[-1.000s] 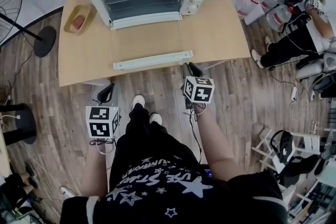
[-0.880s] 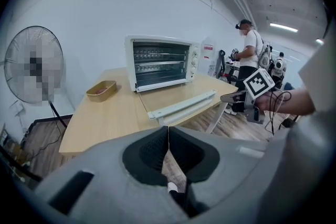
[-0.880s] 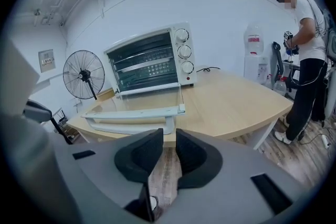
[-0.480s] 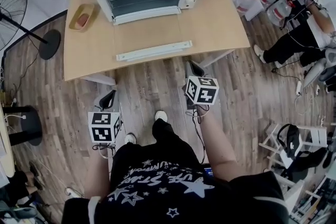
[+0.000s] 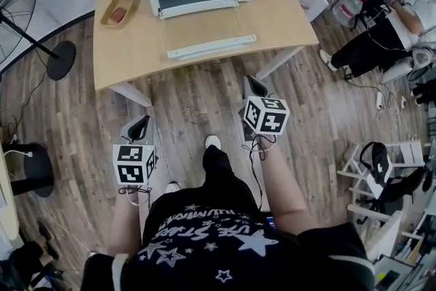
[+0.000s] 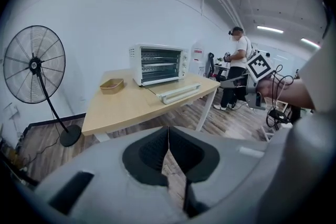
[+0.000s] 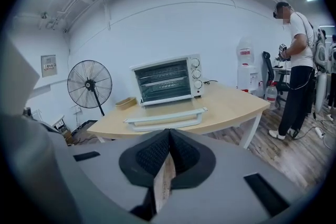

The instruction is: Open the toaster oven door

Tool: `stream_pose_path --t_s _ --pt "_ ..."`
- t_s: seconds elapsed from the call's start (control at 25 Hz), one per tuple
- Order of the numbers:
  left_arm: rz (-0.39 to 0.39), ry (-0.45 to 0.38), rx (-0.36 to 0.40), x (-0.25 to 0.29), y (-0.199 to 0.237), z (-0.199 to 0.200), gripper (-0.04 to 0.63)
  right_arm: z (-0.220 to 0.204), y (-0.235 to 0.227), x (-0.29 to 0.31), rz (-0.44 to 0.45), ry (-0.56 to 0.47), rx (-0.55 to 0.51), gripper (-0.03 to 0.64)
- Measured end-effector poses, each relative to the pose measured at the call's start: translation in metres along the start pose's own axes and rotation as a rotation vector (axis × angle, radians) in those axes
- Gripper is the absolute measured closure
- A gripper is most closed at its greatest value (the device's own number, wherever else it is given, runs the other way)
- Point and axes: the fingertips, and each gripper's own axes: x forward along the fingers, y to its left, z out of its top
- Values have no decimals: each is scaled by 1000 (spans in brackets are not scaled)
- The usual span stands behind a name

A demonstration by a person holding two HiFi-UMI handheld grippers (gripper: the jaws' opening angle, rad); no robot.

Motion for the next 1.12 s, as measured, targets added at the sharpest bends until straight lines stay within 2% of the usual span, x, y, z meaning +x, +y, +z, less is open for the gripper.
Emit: stream_pose_path --t_s 0.28,0.56,0.92,1.12 --pt "-50 -38 17 -62 9 -44 574 -25 57 -62 -44 -13 -27 615" --pt "-115 -59 62 -120 13 -84 574 -57 109 -133 -93 -43 -1 615" --pt "-213 -95 124 -163 15 -104 574 -93 158 -206 -152 -54 20 615" --pt "-234 -99 130 -173 11 -112 574 -104 176 -225 -154 -56 8 615"
